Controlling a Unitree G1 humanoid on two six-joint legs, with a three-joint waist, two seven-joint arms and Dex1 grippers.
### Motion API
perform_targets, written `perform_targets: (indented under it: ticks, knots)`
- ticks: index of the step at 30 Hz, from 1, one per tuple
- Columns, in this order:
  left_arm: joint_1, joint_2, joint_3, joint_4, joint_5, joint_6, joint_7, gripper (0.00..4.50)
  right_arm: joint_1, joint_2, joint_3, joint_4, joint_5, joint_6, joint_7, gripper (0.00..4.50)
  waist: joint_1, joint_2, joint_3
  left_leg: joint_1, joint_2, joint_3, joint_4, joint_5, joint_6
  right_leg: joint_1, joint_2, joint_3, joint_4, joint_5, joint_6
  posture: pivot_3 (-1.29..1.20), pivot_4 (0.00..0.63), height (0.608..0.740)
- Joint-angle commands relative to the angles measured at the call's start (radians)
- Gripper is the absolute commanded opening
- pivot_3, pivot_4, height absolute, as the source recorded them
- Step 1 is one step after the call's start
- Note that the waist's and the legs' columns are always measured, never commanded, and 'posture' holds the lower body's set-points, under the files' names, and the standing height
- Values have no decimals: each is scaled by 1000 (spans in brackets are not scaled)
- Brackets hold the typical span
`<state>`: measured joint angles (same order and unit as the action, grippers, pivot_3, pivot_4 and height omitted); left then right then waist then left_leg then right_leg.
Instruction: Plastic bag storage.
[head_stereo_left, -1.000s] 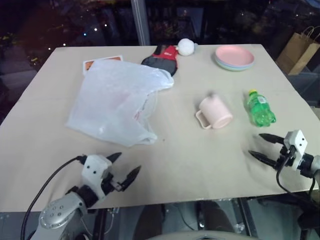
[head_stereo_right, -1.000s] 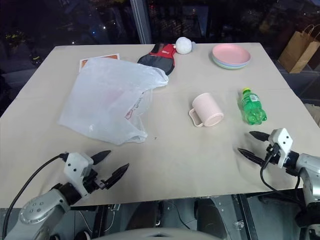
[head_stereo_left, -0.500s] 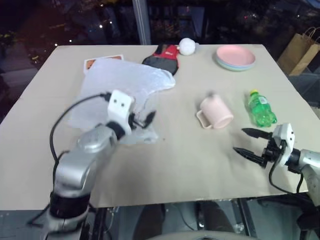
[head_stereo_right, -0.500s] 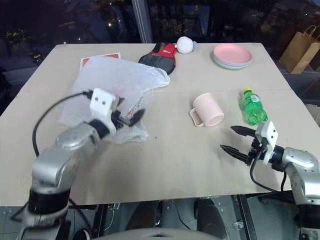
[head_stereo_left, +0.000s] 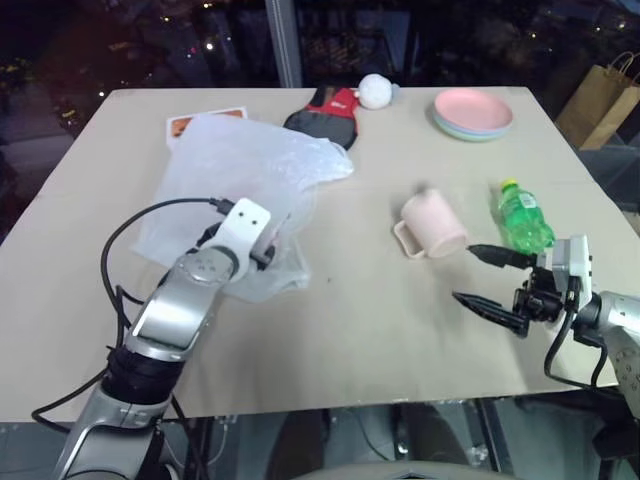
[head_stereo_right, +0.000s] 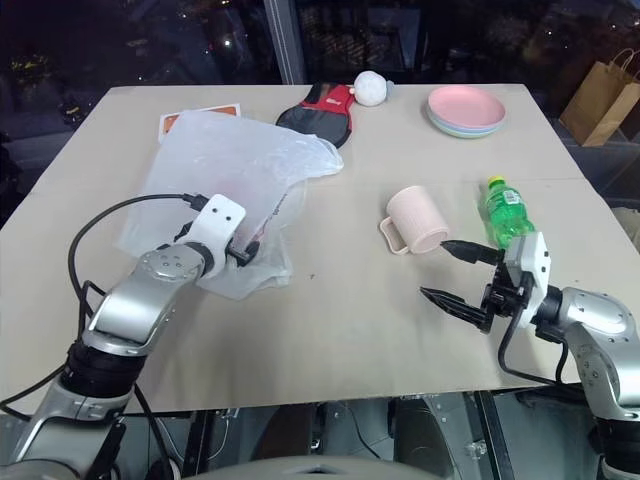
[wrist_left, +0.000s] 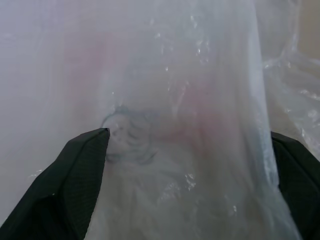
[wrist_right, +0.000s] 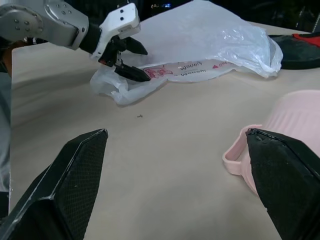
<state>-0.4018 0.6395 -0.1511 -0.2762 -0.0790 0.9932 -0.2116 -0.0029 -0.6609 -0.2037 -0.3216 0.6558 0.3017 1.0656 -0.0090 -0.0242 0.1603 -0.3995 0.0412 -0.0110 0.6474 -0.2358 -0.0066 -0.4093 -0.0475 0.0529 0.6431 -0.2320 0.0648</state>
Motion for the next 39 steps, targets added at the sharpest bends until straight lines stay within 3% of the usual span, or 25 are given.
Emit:
perform_targets:
  ticks: [1, 5, 9, 15, 16, 25, 29, 33, 36, 39]
  knots:
    - [-50, -60, 31, 8, -10, 6, -13, 4478, -4, 0, -6, -33, 11, -6, -6, 4500, 2, -1, 0, 0, 0, 0, 0, 0, 0, 0, 0, 0, 0, 0, 0, 0, 150, 740]
    - [-43, -51, 19, 28, 30, -14, -21, 4478, 0, 3, -5, -29, 5, -13, -8, 4500, -8, -1, 1, 0, 0, 0, 1, 0, 0, 0, 0, 1, 0, 0, 0, 0, 150, 740]
    - [-39, -37, 32, 24, 56, -7, -14, 3011, 2, 7, -6, -27, 1, -17, -11, 4500, -6, -1, 1, 0, 0, -1, 0, 0, 0, 0, 1, 0, 0, 0, 0, 0, 150, 740]
    - [-21, -22, 37, 17, 88, -11, -22, 171, -9, 16, -3, -11, -9, -25, -10, 4500, -4, -1, 1, 0, 0, 0, 0, 0, 0, 0, 0, 1, 0, 0, 0, 0, 150, 740]
    - [-21, -18, 37, 15, 95, -14, -23, 29, -12, 18, -3, -7, -11, -26, -9, 4500, -4, -1, 1, 0, 0, 0, 0, 0, 0, 0, 0, 0, 0, 0, 0, 0, 150, 740]
    - [-46, 48, 66, -48, 125, -66, -69, 29, -33, 26, 7, 7, -20, -35, -7, 4500, -4, -1, 1, 0, 0, 0, 0, 0, 0, 0, 0, 0, 0, 0, 0, 0, 150, 740]
    - [-182, 114, 168, -164, -18, 46, -234, 29, -74, 33, 5, 33, -65, -41, -70, 4500, -3, -8, 5, -1, 0, -1, 1, 0, 0, 0, 0, -1, 1, 0, 0, 0, 150, 740]
    - [-187, 244, 197, -227, -107, 118, -378, 29, -143, 34, -7, 91, -134, -60, -153, 4500, -10, -6, 6, 0, 0, 1, 1, 0, 0, 0, 0, 2, 1, 0, 0, 0, 150, 740]
    - [-178, 301, 210, -252, -134, 146, -413, 29, -221, 35, 16, 76, -152, -47, -188, 4500, -11, -5, 9, 0, 0, 2, 0, 0, 0, -1, 0, 2, 1, 0, 0, 0, 150, 740]
    - [-188, 296, 239, -256, -157, 183, -407, 29, -281, -9, 125, -7, -210, -16, -151, 4500, -10, -4, 10, -1, 0, 1, 0, 0, 0, -2, 0, 2, 2, 0, 0, 0, 150, 740]
